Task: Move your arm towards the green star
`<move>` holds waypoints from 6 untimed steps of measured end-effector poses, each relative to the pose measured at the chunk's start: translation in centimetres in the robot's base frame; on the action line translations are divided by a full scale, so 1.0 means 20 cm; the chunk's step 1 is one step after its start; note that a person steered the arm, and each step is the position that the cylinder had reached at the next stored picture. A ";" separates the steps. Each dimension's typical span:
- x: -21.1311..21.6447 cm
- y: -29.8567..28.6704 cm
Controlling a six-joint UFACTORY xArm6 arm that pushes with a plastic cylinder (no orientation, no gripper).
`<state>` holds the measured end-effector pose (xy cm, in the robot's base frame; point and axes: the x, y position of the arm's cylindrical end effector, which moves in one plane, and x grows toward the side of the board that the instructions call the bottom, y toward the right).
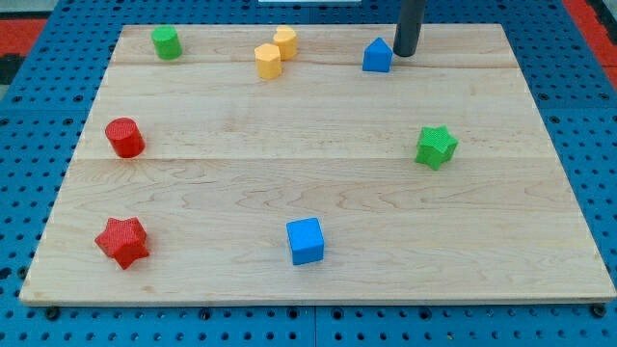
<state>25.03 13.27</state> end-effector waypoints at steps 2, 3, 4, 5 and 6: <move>0.00 0.00; 0.00 0.01; -0.02 0.06; 0.02 0.04; 0.32 0.01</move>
